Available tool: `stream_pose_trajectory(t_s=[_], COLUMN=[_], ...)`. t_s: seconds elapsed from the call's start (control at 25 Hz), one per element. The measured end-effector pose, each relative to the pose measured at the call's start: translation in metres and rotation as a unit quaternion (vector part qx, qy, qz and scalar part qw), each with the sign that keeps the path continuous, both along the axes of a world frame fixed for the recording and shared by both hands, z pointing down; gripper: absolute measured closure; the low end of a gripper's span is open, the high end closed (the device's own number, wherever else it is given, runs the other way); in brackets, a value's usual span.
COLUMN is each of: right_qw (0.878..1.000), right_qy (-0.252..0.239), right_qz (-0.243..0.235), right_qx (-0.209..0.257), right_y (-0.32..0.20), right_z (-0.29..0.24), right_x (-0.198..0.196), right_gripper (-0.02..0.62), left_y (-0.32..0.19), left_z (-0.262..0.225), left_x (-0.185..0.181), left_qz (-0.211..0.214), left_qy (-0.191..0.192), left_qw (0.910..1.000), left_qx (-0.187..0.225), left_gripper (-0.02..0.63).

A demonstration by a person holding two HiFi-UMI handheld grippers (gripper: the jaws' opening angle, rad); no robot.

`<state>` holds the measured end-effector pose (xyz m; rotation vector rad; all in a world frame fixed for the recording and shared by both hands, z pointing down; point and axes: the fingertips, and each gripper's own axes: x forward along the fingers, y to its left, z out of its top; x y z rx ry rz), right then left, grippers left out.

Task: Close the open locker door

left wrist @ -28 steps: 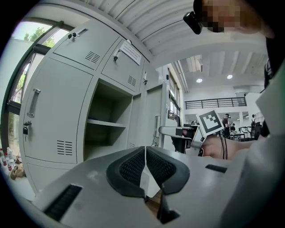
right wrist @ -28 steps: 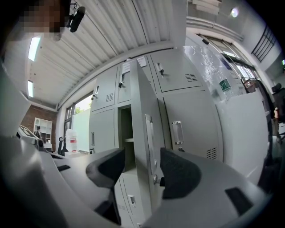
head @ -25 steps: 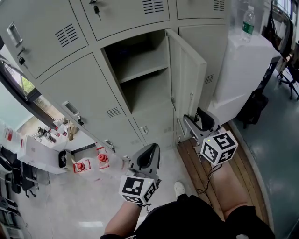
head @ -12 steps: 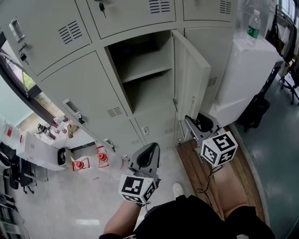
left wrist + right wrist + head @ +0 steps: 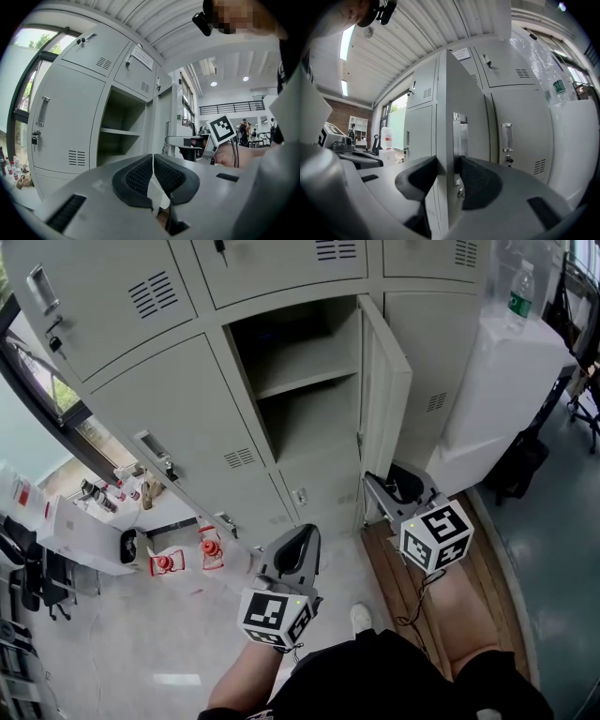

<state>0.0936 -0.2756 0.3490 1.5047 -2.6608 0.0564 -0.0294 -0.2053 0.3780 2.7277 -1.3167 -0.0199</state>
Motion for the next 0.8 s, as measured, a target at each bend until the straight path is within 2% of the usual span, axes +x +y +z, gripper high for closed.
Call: stream_pose_trajectory(t_s=[0.4,0.8], right_qw=[0.999,0.996], right_qy=[0.003,-0.007], right_qz=[-0.053,-0.086], right_qx=[0.001,0.006], right_y=[-0.006,-0.026], right_z=[0.001,0.002], right_x=[-0.038,-0.078], right_gripper=[0.403,0.400], left_y=[0.001,-0.005], left_z=[-0.001,-0.002], left_x=[-0.018,-0.047], left_qz=[-0.019,-0.069], left_qy=[-0.003,-0.009], left_qw=[0.9998,0.9976], left_qx=[-0.001,0.001], left_gripper=[0.584,0.584])
